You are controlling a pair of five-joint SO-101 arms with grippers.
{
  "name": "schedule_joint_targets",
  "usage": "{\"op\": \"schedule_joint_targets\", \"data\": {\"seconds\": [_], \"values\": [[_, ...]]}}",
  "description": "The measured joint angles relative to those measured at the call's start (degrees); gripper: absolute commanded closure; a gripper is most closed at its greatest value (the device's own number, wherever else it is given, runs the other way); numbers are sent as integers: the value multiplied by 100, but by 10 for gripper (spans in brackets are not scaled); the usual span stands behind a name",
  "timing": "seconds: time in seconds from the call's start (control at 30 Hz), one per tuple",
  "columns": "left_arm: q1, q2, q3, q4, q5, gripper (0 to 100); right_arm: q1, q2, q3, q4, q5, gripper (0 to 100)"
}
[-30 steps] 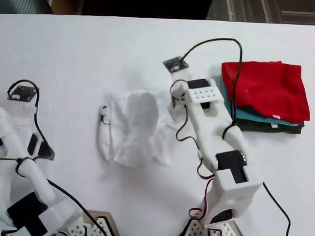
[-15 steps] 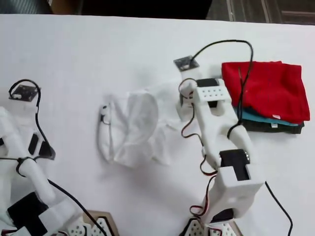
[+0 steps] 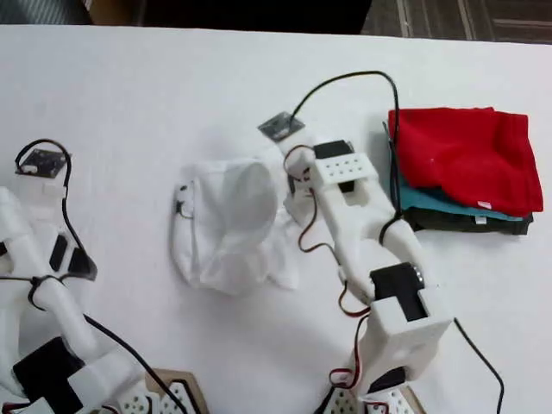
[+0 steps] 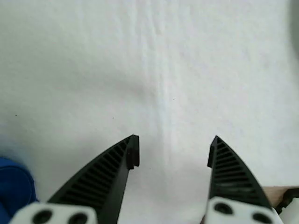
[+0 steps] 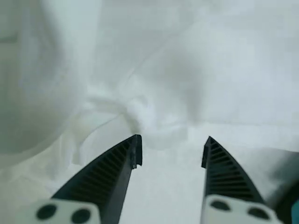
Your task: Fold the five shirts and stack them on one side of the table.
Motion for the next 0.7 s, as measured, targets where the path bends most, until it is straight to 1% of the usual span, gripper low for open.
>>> {"op": "schedule_joint_targets", "data": {"seconds": [0.07,0.17,0.27,0.53,0.6,0.7], "values": [[-9,0,0,0,0,744,290,0,0,-246,-167,786],[-9,0,0,0,0,744,738,0,0,-721,-703,786],[-9,0,0,0,0,744,870,0,0,-967,-870,786],[-9,0,0,0,0,744,1090,202,-132,-1486,-879,787],[-9,0,0,0,0,744,1116,484,-343,-1477,-712,787],[-9,0,0,0,0,744,1116,1090,-897,-1187,-554,787]]}}
